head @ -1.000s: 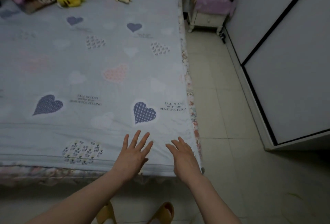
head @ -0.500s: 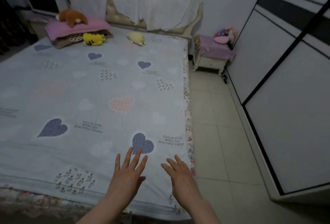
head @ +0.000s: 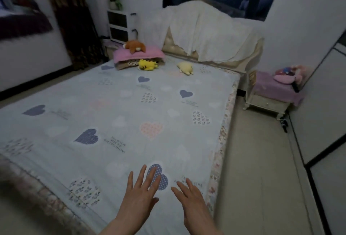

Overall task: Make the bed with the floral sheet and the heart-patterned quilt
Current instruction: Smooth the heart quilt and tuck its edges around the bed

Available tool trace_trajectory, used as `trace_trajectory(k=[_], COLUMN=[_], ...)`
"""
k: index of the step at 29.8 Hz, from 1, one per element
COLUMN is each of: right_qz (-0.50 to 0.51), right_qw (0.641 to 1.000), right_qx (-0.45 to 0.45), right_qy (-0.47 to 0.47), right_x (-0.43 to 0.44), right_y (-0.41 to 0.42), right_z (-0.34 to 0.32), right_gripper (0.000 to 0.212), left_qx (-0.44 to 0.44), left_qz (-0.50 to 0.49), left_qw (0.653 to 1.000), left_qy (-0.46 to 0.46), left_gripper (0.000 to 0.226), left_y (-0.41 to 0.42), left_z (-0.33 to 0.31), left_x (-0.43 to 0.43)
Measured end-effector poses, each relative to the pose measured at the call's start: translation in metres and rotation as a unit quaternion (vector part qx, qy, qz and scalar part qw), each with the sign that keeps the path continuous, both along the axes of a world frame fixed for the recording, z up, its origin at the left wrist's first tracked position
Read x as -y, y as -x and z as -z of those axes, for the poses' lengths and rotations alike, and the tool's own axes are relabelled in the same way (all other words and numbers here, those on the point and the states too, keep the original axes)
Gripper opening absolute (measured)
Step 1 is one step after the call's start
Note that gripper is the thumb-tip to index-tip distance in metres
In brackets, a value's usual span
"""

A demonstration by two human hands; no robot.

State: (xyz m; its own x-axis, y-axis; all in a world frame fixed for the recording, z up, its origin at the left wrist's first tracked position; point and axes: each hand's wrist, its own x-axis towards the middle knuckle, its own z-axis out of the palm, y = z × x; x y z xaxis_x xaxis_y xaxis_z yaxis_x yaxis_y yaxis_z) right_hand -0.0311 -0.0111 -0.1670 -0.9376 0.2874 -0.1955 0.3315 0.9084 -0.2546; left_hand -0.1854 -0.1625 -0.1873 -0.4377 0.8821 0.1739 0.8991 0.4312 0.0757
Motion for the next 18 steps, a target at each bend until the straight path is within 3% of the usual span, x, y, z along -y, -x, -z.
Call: trace_trajectory(k=[2, 4, 6, 18], right_qz=[-0.035, -0.058, -0.106, -0.184], right_qw=[0.999, 0.998, 0.994, 0.98], right_qx=[0.008, 0.023, -0.016, -0.071], right_qy=[-0.022, 0.011, 0.006, 0.004], right_x=[-0.024, -0.036, -0.055, -0.119], right_y=[-0.001, 0.003, 0.004, 0.024], right_z=[0.003, -0.015, -0.028, -0.053], right_gripper=[0.11, 0.105, 0.093, 0.093], left_qx=[0.009, 0.027, 0.015, 0.015], left_qz=[-0.038, -0.072, -0.115, -0.23], left_qw=[0.999, 0.997, 0.993, 0.973], left_qy=[-0.002, -0.003, 0.002, 0.022], left_gripper=[0.105, 0.106, 0.101, 0.084], left_y=[-0.022, -0.033, -0.051, -0.082], left_z=[-0.006, -0.012, -0.025, -0.032], left_x=[-0.015, -0.025, -0.04, -0.087])
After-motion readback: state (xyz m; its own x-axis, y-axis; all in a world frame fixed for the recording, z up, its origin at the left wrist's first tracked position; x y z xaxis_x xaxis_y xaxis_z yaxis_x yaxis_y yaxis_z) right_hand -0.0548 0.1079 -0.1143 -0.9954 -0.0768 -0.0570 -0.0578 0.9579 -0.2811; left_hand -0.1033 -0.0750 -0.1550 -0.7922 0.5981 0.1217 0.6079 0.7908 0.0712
